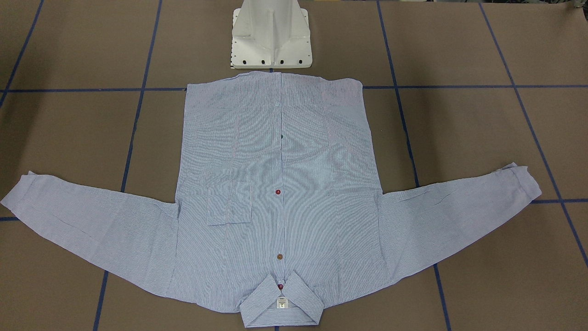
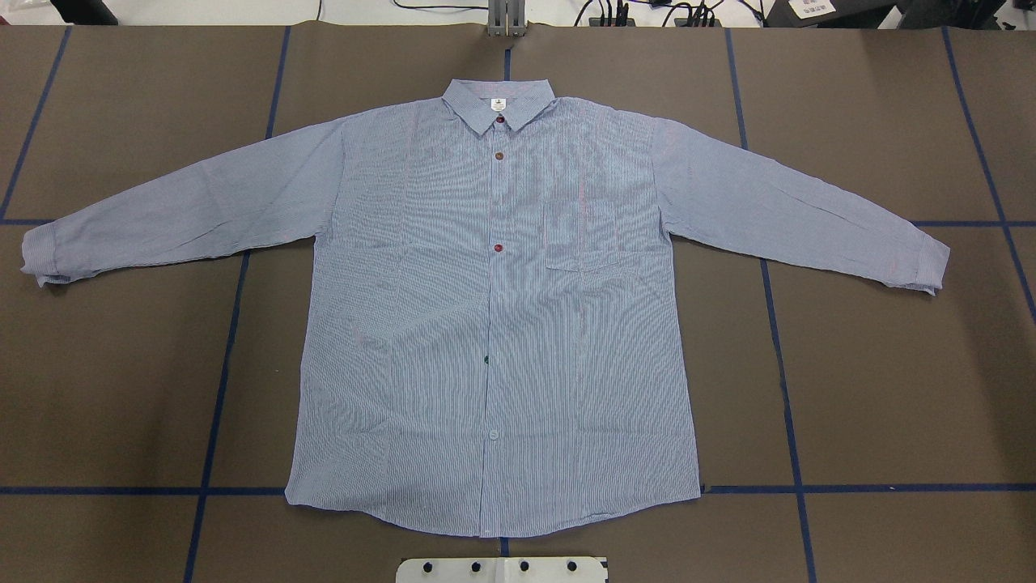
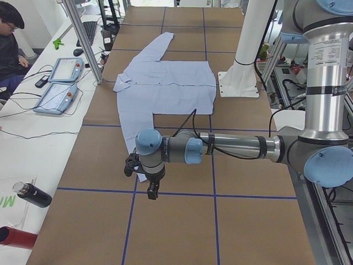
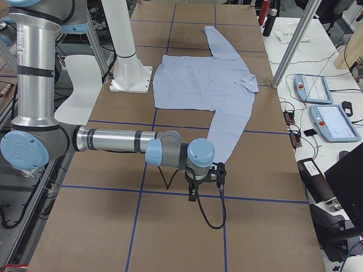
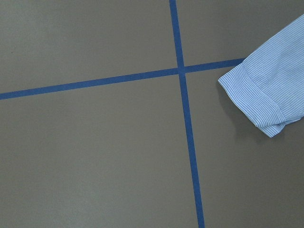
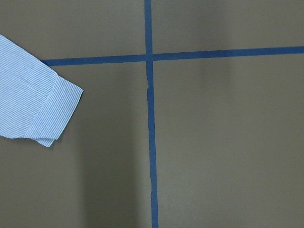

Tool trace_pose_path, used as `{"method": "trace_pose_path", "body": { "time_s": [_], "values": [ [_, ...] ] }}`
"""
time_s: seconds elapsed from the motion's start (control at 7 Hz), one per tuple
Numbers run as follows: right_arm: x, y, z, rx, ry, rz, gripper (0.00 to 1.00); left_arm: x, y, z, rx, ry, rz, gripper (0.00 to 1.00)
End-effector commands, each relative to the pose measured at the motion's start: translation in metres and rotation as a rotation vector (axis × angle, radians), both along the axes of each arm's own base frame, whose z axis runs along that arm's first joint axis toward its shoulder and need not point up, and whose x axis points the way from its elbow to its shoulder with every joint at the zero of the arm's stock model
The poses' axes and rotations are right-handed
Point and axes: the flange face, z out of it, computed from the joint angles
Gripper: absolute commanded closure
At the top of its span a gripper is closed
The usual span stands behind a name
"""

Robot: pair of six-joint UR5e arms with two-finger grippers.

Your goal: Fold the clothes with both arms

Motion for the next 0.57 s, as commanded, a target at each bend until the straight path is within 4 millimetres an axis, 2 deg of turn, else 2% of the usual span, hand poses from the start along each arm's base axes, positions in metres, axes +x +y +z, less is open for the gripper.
{"method": "trace_pose_path", "body": {
  "time_s": [0.0, 0.29, 0.43],
  "values": [
    [0.000, -0.001, -0.004, 0.005, 0.001, 0.005, 0.00, 0.000, 0.000, -0.002, 0.005, 0.002, 0.000, 0.00],
    [0.000, -0.006, -0.011, 0.020, 0.001, 0.004, 0.00, 0.000, -0.008, -0.017, 0.040, 0.003, -0.006, 0.00],
    [0.000, -0.012, -0.019, 0.037, -0.003, 0.004, 0.00, 0.001, -0.022, -0.033, 0.094, 0.003, -0.007, 0.00]
  ]
}}
